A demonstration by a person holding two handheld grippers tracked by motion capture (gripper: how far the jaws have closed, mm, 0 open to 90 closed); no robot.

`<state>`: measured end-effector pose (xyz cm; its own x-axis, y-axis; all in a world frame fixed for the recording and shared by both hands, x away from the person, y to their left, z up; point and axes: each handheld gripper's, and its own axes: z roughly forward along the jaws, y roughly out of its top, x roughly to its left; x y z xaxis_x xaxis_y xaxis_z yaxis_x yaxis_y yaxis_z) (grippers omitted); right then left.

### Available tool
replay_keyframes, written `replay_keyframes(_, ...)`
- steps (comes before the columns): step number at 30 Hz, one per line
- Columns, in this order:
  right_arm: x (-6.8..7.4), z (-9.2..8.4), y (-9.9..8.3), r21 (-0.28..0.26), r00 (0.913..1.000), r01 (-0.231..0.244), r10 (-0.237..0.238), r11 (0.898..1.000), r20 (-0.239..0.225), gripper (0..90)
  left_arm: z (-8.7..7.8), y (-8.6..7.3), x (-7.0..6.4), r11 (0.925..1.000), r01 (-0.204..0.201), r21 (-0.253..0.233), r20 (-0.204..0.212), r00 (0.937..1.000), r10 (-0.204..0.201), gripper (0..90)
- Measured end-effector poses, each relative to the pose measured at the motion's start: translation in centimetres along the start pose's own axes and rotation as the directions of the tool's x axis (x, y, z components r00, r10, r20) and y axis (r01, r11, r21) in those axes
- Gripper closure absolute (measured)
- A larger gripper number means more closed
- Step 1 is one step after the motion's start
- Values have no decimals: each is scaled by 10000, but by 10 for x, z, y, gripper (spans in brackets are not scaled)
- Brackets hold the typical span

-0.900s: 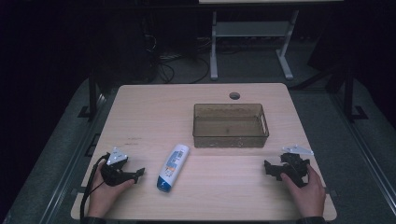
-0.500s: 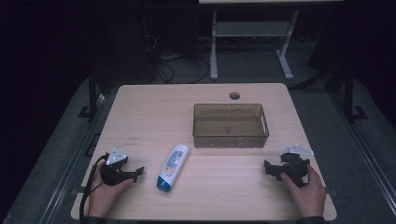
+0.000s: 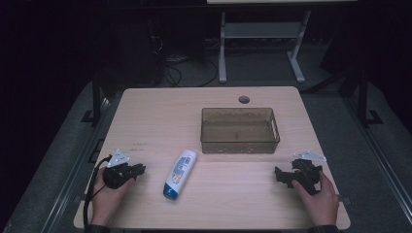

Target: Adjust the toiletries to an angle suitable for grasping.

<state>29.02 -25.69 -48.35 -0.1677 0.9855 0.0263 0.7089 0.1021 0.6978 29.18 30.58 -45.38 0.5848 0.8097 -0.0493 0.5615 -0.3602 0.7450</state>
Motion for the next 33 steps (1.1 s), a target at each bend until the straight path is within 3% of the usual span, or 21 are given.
replay_keyframes(1,0,0,0,0,10000,0,0,10000,0,0,0,0,0,10000,0,0,0,10000,0,891)
replay_keyframes(12,0,0,0,-3,10000,37,-37,10000,-2,0,5,15,-4,10000,-76,48,375,9993,74,895)
replay_keyframes(31,0,0,0,-4,10000,37,-37,10000,-1,0,41,55,-18,9970,-774,90,827,9936,764,895)
replay_keyframes(33,0,0,0,-3,10000,42,-42,10000,0,0,44,58,-19,9977,-679,-15,935,9933,677,895)
